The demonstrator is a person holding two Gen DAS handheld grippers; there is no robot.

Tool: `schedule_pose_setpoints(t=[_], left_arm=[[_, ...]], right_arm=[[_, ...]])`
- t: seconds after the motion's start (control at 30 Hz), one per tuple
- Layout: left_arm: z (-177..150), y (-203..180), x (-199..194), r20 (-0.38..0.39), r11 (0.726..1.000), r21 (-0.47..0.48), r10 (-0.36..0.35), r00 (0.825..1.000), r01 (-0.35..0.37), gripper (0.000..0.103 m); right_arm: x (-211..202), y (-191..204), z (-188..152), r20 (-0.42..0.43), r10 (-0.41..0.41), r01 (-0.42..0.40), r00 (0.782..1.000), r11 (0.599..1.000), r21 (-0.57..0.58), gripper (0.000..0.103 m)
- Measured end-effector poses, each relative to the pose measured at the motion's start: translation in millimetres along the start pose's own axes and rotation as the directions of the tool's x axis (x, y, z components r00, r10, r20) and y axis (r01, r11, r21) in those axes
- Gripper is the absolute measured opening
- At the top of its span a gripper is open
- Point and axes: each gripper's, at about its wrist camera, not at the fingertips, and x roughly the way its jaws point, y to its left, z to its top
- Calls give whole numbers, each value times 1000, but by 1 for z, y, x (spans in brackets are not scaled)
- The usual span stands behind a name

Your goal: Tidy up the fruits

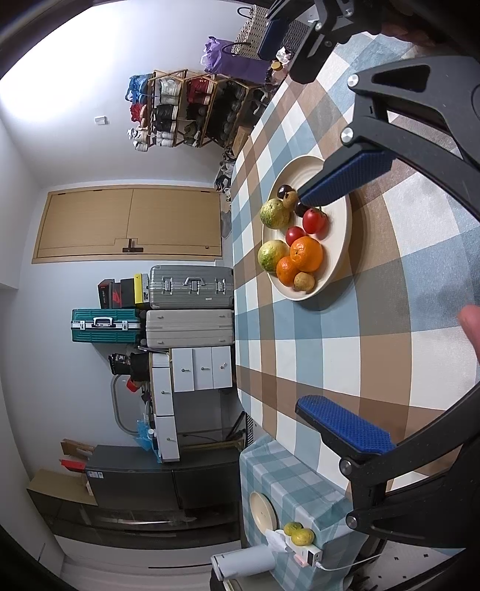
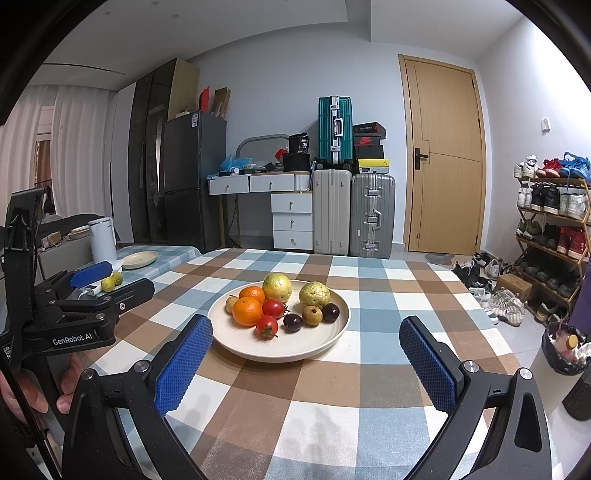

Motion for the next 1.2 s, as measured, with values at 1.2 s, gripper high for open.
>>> schedule_pose_setpoints(t=[1.2], left_arm=[[0, -1, -1, -1, 1000, 2, -4, 1000, 4, 102]], right_arm=[[0, 0, -1, 1, 0, 0, 1000, 1000, 1, 103]])
